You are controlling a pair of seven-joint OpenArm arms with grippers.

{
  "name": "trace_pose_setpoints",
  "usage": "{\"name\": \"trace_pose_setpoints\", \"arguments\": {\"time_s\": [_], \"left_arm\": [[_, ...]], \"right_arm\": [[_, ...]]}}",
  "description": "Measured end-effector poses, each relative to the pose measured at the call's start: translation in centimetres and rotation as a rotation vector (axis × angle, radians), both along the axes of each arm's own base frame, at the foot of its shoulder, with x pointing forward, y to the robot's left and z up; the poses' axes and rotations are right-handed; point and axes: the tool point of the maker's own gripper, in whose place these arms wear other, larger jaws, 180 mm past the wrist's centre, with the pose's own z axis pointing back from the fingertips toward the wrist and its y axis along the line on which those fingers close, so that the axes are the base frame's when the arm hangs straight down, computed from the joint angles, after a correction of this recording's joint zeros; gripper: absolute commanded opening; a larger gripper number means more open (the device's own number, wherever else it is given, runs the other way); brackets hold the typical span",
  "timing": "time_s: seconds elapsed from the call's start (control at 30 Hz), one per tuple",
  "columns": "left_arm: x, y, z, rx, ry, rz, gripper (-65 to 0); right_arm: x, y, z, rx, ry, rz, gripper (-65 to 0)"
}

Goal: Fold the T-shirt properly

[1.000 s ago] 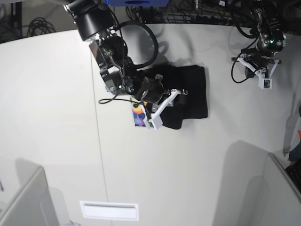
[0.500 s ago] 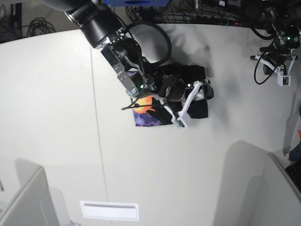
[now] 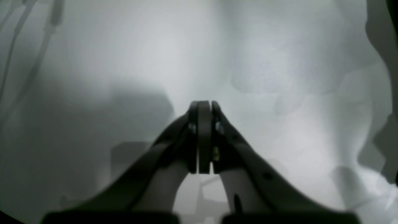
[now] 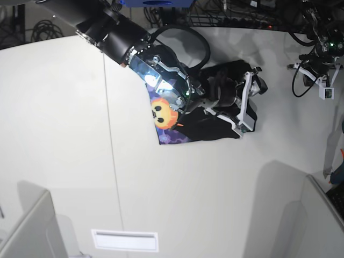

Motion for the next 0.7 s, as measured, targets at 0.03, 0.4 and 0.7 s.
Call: {"name": "trace_pose_setpoints", "arguments": {"time_s": [0.03,0.4,0.7], "left_arm": [[0.0,0.0,0.0,-0.002,0.000,0.001,-65.0],[2.3,-8.4,4.1,-0.298,-0.168,-0.179,-56.9],[3.7,-13.2,3.2,-0.508,-0.246,-0.116,-2.6]], "right_arm": [[0.3,-0.3,0.8,0.015,-0.011,-0.006,-26.7],[9.0,-18.3,0.8,0.062,-0.063,-0.585,-65.0],[6.9,-22.6,-1.9,0.012,-0.064,-0.629,-65.0]]}}
